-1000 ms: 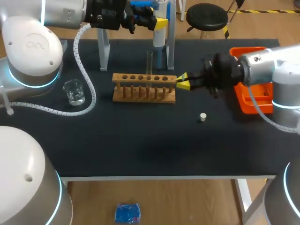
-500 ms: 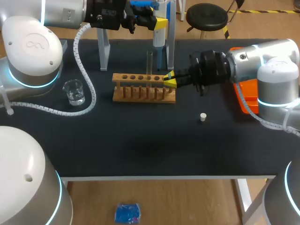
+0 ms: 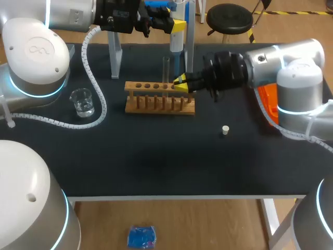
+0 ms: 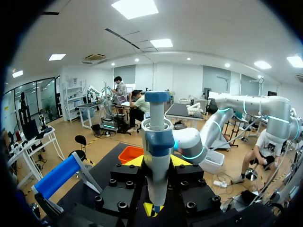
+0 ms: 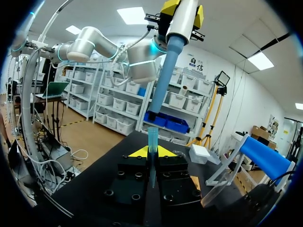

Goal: Invert the test tube, pick up the pipette, mount the tip to pipette, aspirate from beaker and dispense into the tube, eject the tip, return the pipette, and cap with the stopper.

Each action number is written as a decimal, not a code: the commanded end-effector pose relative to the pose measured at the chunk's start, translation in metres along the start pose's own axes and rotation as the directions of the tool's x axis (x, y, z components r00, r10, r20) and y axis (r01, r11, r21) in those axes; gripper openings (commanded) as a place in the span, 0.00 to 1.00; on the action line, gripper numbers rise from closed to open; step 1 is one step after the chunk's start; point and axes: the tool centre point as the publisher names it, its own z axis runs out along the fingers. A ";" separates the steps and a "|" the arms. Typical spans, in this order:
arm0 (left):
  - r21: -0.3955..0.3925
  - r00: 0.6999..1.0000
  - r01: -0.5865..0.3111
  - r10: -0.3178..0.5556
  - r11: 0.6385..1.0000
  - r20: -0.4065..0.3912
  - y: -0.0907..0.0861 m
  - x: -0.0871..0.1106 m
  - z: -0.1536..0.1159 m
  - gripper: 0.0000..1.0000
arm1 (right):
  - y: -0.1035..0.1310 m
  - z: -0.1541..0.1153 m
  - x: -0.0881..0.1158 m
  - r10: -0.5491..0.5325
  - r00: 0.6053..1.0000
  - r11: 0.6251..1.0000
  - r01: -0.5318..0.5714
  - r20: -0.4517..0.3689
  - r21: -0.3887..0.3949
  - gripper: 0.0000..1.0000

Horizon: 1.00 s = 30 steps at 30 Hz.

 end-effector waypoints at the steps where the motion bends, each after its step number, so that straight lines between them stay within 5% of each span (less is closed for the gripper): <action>1: 0.002 1.000 0.000 0.000 1.000 -0.001 0.000 0.001 -0.002 0.00 | 0.002 0.001 -0.001 -0.003 1.000 1.000 0.003 -0.002 0.002 0.00; 30: 0.002 1.000 0.000 0.000 1.000 -0.001 0.000 0.001 -0.002 0.00 | 0.002 0.010 -0.008 -0.015 1.000 1.000 0.015 -0.015 0.006 0.00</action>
